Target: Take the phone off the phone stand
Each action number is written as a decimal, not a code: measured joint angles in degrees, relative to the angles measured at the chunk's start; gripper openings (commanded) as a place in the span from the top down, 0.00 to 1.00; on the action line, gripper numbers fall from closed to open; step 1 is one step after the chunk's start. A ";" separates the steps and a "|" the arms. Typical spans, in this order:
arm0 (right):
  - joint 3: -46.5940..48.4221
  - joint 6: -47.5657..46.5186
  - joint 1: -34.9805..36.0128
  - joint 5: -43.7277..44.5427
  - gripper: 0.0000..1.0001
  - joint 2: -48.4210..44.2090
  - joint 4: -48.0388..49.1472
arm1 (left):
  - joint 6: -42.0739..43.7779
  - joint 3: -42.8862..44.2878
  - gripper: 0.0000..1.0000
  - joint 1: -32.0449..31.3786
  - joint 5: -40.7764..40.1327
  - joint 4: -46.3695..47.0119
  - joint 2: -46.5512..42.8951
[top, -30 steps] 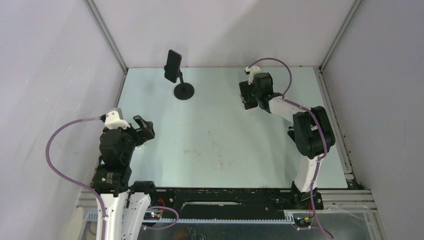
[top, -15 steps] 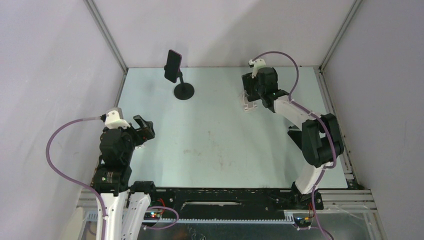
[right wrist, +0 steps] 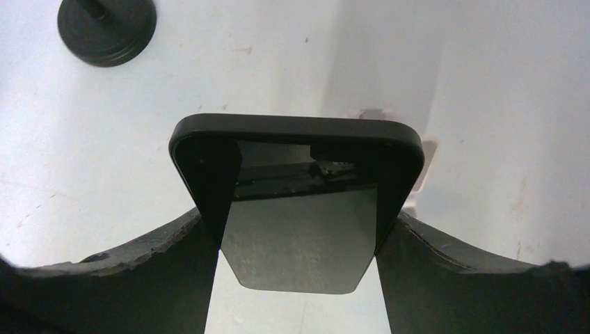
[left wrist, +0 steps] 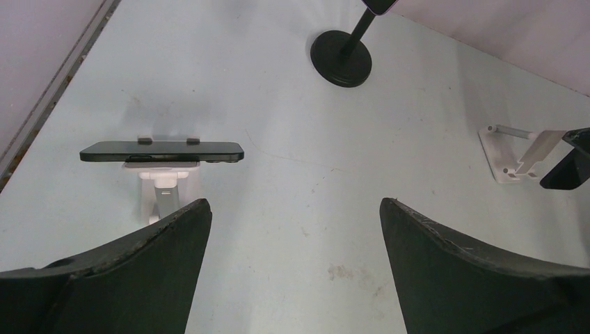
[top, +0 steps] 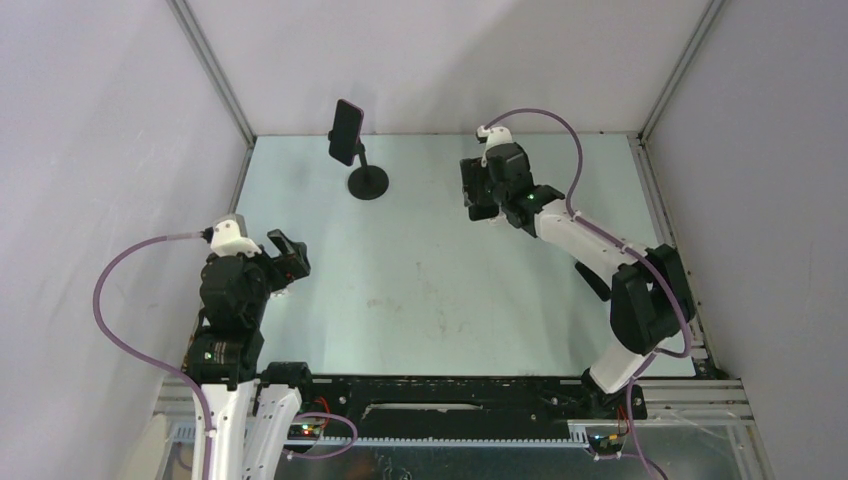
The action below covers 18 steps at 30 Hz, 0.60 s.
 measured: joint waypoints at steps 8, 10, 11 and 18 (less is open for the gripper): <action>-1.33 8.09 7.54 5.53 0.44 -2.67 -5.81 | 0.00 0.00 0.02 0.00 0.15 0.24 0.26; -2.49 9.99 9.60 6.43 0.43 -3.34 -7.13 | 0.00 0.00 0.02 0.00 0.26 0.33 0.48; -3.04 10.75 10.49 6.80 0.43 -3.52 -7.85 | 0.00 0.00 0.02 0.00 0.39 0.35 0.61; -8.92 15.82 16.17 9.51 0.41 -4.48 -10.69 | 0.02 -0.35 0.02 0.00 0.90 0.46 1.46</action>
